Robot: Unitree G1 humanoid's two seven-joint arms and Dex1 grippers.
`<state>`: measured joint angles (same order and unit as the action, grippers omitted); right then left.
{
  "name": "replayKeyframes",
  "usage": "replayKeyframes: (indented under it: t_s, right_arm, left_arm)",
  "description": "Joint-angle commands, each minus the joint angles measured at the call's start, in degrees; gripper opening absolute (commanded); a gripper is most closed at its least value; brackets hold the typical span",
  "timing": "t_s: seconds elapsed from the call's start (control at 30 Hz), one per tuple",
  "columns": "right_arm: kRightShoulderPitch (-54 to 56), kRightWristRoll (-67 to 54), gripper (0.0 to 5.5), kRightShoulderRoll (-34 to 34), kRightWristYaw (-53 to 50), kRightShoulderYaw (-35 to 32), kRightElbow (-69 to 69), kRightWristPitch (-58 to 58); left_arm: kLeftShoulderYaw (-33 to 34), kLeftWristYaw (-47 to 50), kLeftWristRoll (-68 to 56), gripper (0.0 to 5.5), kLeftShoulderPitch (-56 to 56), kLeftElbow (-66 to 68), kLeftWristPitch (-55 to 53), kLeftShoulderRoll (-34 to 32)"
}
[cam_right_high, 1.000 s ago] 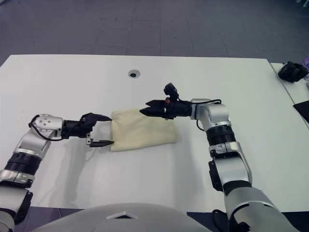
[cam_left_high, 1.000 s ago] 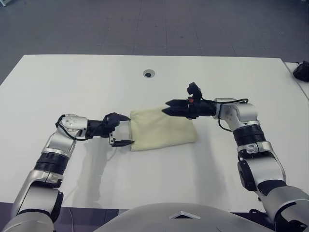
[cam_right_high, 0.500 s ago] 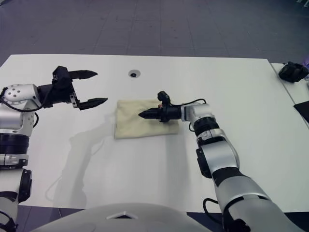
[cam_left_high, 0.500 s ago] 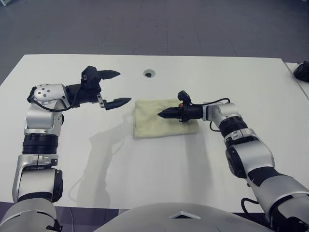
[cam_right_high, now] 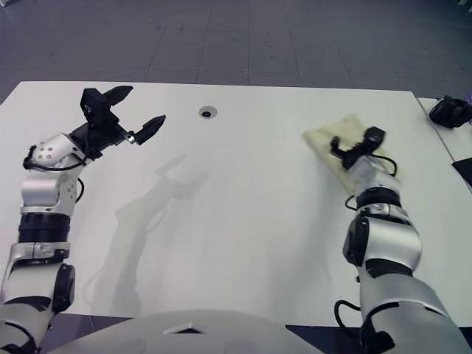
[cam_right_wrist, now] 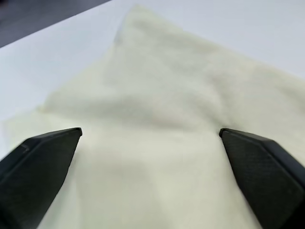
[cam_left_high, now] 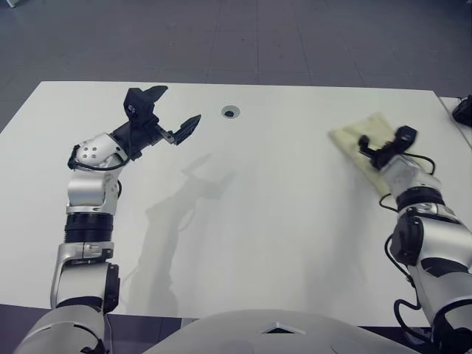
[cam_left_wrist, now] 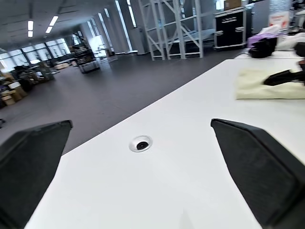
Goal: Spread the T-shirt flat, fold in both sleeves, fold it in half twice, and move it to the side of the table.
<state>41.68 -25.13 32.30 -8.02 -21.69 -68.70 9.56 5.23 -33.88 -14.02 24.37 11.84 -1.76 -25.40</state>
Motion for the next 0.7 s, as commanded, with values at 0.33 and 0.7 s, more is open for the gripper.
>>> replayKeyframes:
  t_s: [0.33,0.7]
  right_arm:
    - [-17.7,10.5,5.39,-6.0,-1.3,12.7,50.9,7.4]
    - [-34.1,27.1,5.1,-14.8,1.7,28.2,71.8,-11.3]
  left_arm:
    - [-0.3,13.0,6.4,5.4,-9.5,-11.4,1.7,5.3]
    - [-4.3,29.5,14.9,5.21,-13.8,-16.1,2.1,16.7]
